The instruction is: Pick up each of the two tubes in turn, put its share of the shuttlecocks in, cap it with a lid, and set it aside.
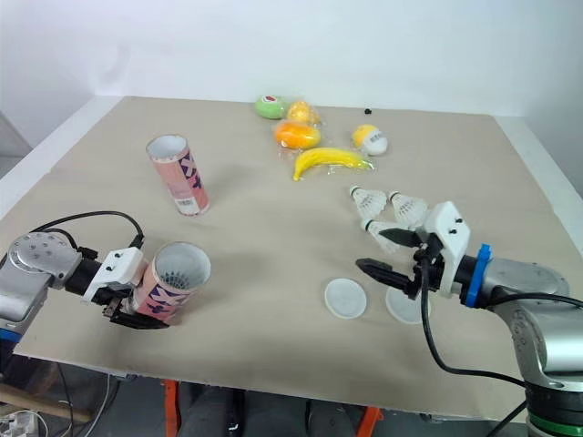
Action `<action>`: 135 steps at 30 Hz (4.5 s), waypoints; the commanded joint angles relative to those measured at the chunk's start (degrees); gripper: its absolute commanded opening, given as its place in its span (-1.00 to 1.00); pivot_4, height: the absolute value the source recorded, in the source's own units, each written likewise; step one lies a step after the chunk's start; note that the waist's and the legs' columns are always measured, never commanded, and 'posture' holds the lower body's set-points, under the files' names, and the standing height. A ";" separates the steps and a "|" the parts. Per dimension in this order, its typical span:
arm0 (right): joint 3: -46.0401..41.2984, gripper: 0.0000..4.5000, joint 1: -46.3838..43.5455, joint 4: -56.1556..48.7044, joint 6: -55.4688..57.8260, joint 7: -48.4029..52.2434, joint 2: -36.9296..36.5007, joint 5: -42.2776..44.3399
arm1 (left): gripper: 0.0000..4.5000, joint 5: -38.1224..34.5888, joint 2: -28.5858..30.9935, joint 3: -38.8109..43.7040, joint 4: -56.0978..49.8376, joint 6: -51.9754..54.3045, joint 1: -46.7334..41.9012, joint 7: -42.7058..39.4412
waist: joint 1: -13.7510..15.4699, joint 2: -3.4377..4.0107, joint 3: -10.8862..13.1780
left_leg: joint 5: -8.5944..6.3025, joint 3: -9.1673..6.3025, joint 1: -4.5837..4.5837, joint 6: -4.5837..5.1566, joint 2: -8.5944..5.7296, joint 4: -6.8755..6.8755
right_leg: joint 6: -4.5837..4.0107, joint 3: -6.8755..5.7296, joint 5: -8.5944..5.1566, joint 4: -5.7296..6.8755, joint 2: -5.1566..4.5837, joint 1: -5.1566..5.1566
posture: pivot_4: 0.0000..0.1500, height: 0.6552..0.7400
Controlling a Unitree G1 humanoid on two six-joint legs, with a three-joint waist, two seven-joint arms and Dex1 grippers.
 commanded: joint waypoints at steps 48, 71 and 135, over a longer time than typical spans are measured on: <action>10.09 -0.95 -9.78 24.35 -12.32 -1.48 2.19 -7.76 | 0.51 1.25 -3.22 -3.42 0.87 -0.59 -2.77 2.73 | 0.01 -0.36 0.12 | 0.13 0.03 -0.31 0.28 -0.11 0.28 | 0.16 0.00 0.51 -0.20 -0.09 0.06 | 1.00 -0.07; 29.49 -0.95 -33.78 -1.26 -12.19 14.01 1.71 -2.46 | 0.51 2.57 -5.10 -5.32 5.44 -2.47 -6.88 1.11 | 0.12 -0.28 0.05 | 0.23 0.14 -0.33 0.41 -0.04 0.46 | -0.08 -0.15 0.77 -0.16 -0.28 -0.04 | 1.00 -0.07; 50.82 -0.96 -60.77 40.88 -31.73 30.76 29.69 -24.24 | 0.51 4.48 -11.81 -8.99 15.83 -2.56 -18.35 -1.13 | -0.19 -0.43 0.17 | 0.41 0.04 -0.75 0.07 0.88 0.33 | -0.31 -0.36 0.87 0.15 0.71 -0.30 | 1.00 -0.07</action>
